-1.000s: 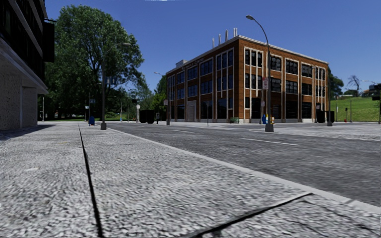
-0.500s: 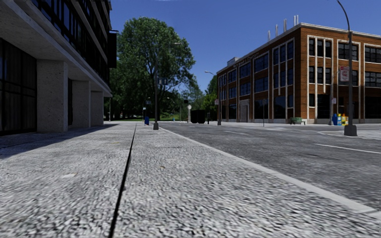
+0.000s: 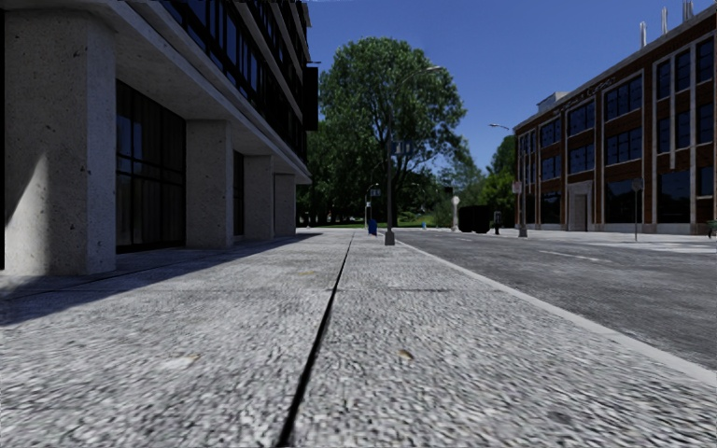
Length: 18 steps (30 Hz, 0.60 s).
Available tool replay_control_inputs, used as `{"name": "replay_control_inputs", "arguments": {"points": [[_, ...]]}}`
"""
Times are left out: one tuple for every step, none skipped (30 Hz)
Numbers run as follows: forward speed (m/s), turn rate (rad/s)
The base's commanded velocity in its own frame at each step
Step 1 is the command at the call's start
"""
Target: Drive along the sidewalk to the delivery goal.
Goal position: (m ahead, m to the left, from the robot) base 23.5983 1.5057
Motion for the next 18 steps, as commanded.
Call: {"name": "replay_control_inputs", "arguments": {"points": [[2.0,0.63],[2.0,0.63],[2.0,0.63],[2.0,0.63],[2.0,0.63],[2.0,0.63],[2.0,0.63],[2.0,0.63],[2.0,0.63],[2.0,0.63],[2.0,0.63],[2.0,0.63],[2.0,0.51],[2.0,0.0],[2.0,0.0],[2.0,0.0],[2.0,0.0],[2.0,0.0]]}}
